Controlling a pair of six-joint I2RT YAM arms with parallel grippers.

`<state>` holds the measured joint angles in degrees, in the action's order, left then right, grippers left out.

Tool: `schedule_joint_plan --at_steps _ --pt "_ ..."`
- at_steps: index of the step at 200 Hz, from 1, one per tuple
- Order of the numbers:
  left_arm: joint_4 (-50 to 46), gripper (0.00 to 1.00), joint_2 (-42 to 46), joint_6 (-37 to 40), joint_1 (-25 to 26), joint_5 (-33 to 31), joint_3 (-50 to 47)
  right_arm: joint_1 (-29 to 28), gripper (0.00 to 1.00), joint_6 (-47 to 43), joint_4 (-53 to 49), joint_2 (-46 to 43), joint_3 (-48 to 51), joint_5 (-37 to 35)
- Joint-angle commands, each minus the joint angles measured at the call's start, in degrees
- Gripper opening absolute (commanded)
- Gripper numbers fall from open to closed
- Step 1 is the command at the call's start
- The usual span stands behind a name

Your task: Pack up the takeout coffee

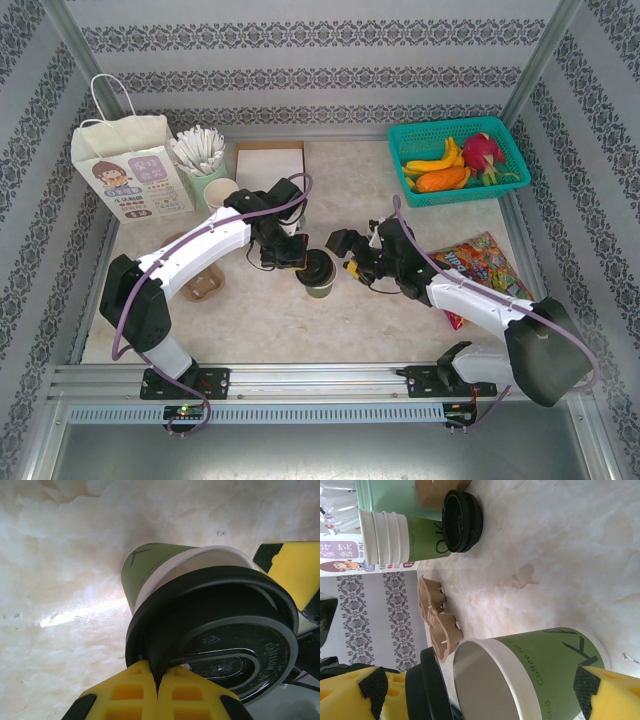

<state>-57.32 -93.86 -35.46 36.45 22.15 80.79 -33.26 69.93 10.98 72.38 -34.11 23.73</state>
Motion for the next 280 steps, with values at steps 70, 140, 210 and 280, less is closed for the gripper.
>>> schedule_joint_plan --at_steps 70,140,210,280 --pt "0.60 0.00 -2.41 -0.13 1.92 -1.32 1.96 -2.15 0.97 0.21 4.31 3.38 -1.40 3.12" --pt "-0.29 0.00 -2.64 0.25 2.31 -2.55 3.97 -2.69 0.97 -0.23 4.39 4.58 -2.19 3.87" --pt "-3.67 0.00 -2.38 1.09 2.41 -5.77 4.68 -2.76 0.97 -0.41 3.70 4.11 -2.32 3.26" --pt "-4.90 0.00 -1.76 1.96 2.40 -6.93 4.60 -3.03 0.98 -1.29 2.10 3.69 -3.31 2.64"
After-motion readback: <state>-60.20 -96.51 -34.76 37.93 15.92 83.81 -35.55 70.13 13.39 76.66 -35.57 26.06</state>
